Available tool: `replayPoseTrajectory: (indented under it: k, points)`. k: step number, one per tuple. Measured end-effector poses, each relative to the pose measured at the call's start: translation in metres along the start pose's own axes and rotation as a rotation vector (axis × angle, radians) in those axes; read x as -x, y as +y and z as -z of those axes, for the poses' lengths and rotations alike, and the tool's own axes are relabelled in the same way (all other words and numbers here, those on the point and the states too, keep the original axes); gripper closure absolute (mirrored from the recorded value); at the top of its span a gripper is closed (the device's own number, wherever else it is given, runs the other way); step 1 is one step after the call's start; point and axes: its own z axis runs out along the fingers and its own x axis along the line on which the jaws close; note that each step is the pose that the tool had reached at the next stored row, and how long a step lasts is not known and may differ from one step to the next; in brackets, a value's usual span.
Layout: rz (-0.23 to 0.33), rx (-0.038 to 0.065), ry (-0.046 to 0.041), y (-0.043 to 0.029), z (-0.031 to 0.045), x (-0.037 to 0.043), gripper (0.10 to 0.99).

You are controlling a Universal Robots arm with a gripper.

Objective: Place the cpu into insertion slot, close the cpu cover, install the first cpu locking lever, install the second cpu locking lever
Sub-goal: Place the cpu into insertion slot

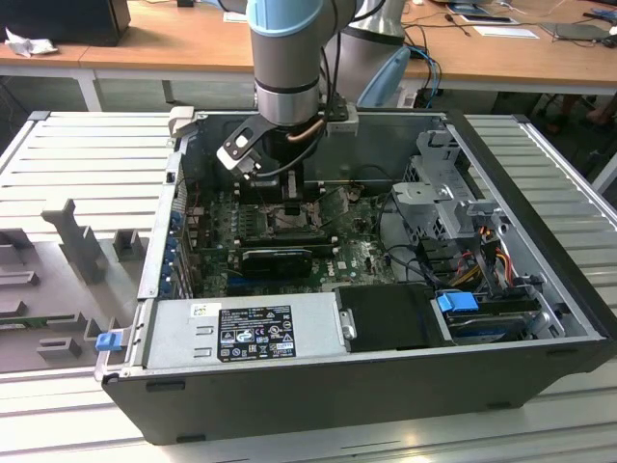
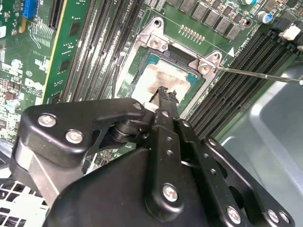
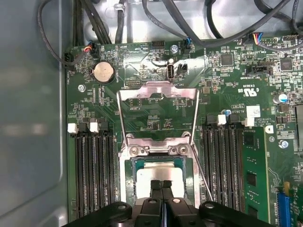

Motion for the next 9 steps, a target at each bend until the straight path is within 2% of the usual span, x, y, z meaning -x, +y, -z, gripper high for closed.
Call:
replayPoseTrajectory:
  k: [1, 9]
  points:
    - [0.000, 0.000, -0.0001, 0.0001, 0.0013, -0.0001, 0.980]
    - [0.000, 0.000, 0.0000, 0.0005, 0.0069, -0.0002, 0.980]
